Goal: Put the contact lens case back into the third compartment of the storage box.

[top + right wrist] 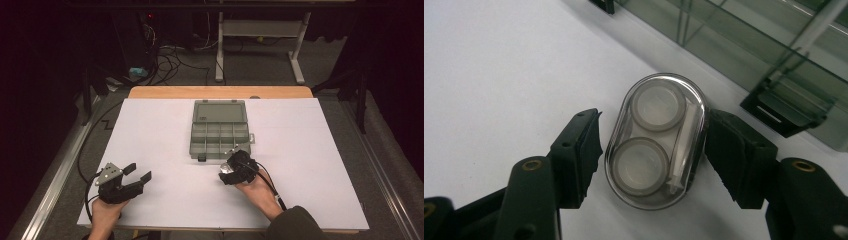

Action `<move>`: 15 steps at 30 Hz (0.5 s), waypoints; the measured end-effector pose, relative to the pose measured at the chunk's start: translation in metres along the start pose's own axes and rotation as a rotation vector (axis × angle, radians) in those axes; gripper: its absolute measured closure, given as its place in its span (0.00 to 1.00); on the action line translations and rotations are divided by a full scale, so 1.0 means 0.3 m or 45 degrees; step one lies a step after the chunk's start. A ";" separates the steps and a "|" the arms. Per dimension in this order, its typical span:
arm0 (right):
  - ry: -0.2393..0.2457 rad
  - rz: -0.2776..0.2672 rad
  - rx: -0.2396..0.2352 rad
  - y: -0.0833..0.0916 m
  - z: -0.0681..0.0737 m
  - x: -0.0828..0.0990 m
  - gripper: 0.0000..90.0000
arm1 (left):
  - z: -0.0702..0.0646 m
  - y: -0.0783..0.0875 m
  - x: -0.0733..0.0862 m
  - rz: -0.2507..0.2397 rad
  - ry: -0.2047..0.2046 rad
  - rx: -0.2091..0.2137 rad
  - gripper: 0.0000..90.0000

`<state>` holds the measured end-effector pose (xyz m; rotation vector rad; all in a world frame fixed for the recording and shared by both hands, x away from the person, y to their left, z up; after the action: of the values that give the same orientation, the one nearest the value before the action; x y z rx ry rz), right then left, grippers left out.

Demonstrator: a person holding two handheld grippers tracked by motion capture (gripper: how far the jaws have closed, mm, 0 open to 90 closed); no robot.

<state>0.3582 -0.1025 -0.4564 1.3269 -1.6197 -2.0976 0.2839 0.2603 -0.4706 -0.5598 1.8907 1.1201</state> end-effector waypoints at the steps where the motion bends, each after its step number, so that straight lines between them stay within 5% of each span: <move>1: 0.007 0.001 0.007 -0.003 0.004 -0.001 0.46 | 0.000 0.000 0.000 0.000 0.000 0.000 0.34; 15: 0.069 0.008 0.019 0.000 0.014 0.012 0.54 | 0.002 0.002 0.000 -0.002 0.002 0.001 0.34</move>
<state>0.3529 -0.1017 -0.4583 1.3689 -1.6187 -2.0317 0.2838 0.2611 -0.4705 -0.5618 1.8913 1.1184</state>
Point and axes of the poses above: each handheld gripper's, and its own axes: y roughly backward along the jaws, x roughly out of its underside, z roughly to its left, the point moved 1 cm from there along -y, roughly forward along the jaws, and after that the axes turned 6 degrees about y, right-handed, at the moved point
